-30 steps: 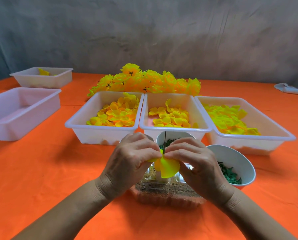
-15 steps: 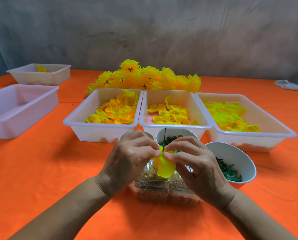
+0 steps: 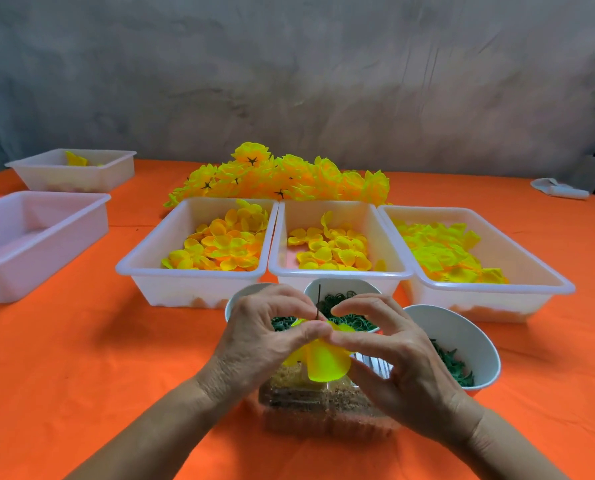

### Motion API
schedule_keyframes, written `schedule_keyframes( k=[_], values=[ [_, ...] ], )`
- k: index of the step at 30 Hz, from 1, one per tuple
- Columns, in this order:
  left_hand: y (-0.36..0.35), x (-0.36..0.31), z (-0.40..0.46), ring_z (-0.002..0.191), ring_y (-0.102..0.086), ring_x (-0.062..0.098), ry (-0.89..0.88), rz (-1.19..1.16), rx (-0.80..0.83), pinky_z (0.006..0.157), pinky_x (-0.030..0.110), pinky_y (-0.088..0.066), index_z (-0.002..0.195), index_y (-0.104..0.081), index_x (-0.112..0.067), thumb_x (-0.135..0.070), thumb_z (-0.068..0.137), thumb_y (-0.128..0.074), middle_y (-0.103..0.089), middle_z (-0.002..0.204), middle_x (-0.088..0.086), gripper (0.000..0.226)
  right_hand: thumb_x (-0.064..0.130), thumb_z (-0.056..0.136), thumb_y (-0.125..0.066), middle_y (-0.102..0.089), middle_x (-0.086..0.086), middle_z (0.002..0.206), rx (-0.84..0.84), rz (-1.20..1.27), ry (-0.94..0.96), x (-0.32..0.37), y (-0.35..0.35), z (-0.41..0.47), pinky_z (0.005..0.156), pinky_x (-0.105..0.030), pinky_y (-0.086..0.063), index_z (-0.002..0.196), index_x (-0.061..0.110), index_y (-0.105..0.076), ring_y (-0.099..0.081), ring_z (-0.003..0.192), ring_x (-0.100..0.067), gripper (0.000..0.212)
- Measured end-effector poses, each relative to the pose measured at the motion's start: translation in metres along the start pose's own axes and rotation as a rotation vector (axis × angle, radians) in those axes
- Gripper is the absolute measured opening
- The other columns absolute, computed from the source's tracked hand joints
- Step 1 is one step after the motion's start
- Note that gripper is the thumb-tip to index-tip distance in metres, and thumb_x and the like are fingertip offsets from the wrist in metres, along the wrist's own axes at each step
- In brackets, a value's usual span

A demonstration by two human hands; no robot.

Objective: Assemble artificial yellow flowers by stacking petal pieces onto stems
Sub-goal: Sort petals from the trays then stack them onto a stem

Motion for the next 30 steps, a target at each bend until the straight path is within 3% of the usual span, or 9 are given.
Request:
schedule_keyframes(
  k=[4, 7, 11, 17, 22, 24, 27, 28, 30],
  values=[
    [-0.001, 0.011, 0.0, 0.077, -0.066, 0.013, 0.048, -0.043, -0.032, 0.076, 0.034, -0.054, 0.065, -0.075, -0.019, -0.023, 0.064, -0.083, -0.07, 0.077, 0.001, 0.009, -0.001, 0.071, -0.066, -0.07, -0.001, 0.098, -0.114, 0.281, -0.152, -0.014, 0.013, 0.005, 0.082, -0.021, -0.048, 0.085, 0.012, -0.077, -0.063, 0.1, -0.017, 0.021],
    [-0.002, 0.014, 0.001, 0.075, -0.066, 0.009, 0.045, -0.032, -0.024, 0.074, 0.024, -0.052, 0.064, -0.073, -0.022, -0.026, 0.063, -0.08, -0.07, 0.078, 0.0, 0.008, -0.003, 0.076, -0.066, -0.072, 0.002, 0.086, -0.262, 0.222, -0.278, -0.036, 0.021, 0.023, 0.077, -0.017, -0.048, 0.081, 0.014, -0.075, -0.065, 0.086, -0.007, 0.02],
    [-0.001, 0.014, 0.001, 0.076, -0.066, 0.011, 0.059, -0.046, -0.005, 0.075, 0.025, -0.053, 0.064, -0.073, -0.021, -0.027, 0.063, -0.079, -0.07, 0.079, 0.002, 0.008, 0.001, 0.082, -0.064, -0.068, 0.008, 0.074, -0.191, 0.124, -0.53, -0.087, 0.013, 0.064, 0.061, -0.005, -0.04, 0.086, 0.014, -0.076, -0.058, 0.063, 0.01, 0.018],
    [-0.001, 0.016, 0.001, 0.076, -0.066, 0.01, 0.071, -0.06, -0.011, 0.074, 0.022, -0.051, 0.062, -0.073, -0.023, -0.021, 0.062, -0.081, -0.07, 0.078, -0.002, 0.008, 0.02, 0.075, -0.077, -0.073, -0.012, 0.093, 0.165, -0.086, -0.849, -0.164, -0.031, 0.107, 0.071, -0.028, -0.048, 0.088, 0.007, -0.075, -0.064, 0.082, -0.018, 0.019],
    [-0.002, 0.017, 0.001, 0.074, -0.067, 0.011, 0.088, -0.079, -0.015, 0.071, 0.022, -0.052, 0.063, -0.073, -0.02, -0.025, 0.061, -0.082, -0.069, 0.078, -0.001, 0.011, 0.04, 0.069, -0.08, -0.044, -0.001, 0.065, 0.452, -0.305, -0.988, -0.186, -0.067, 0.123, 0.057, -0.029, -0.035, 0.063, 0.012, -0.041, -0.048, 0.078, -0.024, 0.048],
    [-0.002, 0.019, 0.001, 0.075, -0.067, 0.012, 0.084, -0.094, -0.013, 0.071, 0.025, -0.053, 0.065, -0.073, -0.019, -0.032, 0.06, -0.082, -0.069, 0.079, 0.001, 0.017, 0.035, 0.07, -0.08, -0.044, 0.0, 0.07, 0.469, -0.339, -1.009, -0.188, -0.076, 0.124, 0.063, -0.029, -0.038, 0.068, 0.01, -0.039, -0.05, 0.083, -0.024, 0.047],
    [-0.002, 0.019, 0.002, 0.075, -0.067, 0.012, 0.076, -0.095, -0.005, 0.072, 0.027, -0.054, 0.064, -0.073, -0.027, -0.04, 0.061, -0.078, -0.069, 0.079, -0.001, 0.014, 0.014, 0.08, -0.068, -0.047, -0.006, 0.079, 0.426, -0.327, -1.003, -0.19, -0.08, 0.126, 0.067, -0.027, -0.038, 0.076, 0.01, -0.048, -0.047, 0.083, -0.021, 0.021],
    [-0.003, 0.019, 0.002, 0.075, -0.067, 0.012, 0.082, -0.102, -0.007, 0.072, 0.029, -0.055, 0.063, -0.072, -0.028, -0.04, 0.061, -0.078, -0.069, 0.079, -0.001, 0.013, 0.01, 0.08, -0.066, -0.05, -0.008, 0.082, 0.39, -0.253, -1.014, -0.193, -0.079, 0.126, 0.068, -0.028, -0.041, 0.083, 0.009, -0.056, -0.048, 0.082, -0.02, 0.011],
    [-0.003, 0.019, 0.001, 0.077, -0.066, 0.014, 0.1, -0.123, -0.011, 0.071, 0.035, -0.057, 0.062, -0.072, -0.029, -0.039, 0.061, -0.078, -0.068, 0.08, 0.0, 0.012, 0.003, 0.078, -0.068, -0.058, -0.01, 0.086, 0.312, 0.04, -1.117, -0.198, -0.076, 0.123, 0.07, -0.03, -0.051, 0.102, 0.0, -0.064, -0.056, 0.076, -0.021, 0.024]
  ],
)
Point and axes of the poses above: each hand's wrist, its own z-axis towards the middle knuckle, its own y-axis out of the back of the hand, x = y × z, the point moved 4 cm from there along z, towards the middle knuckle
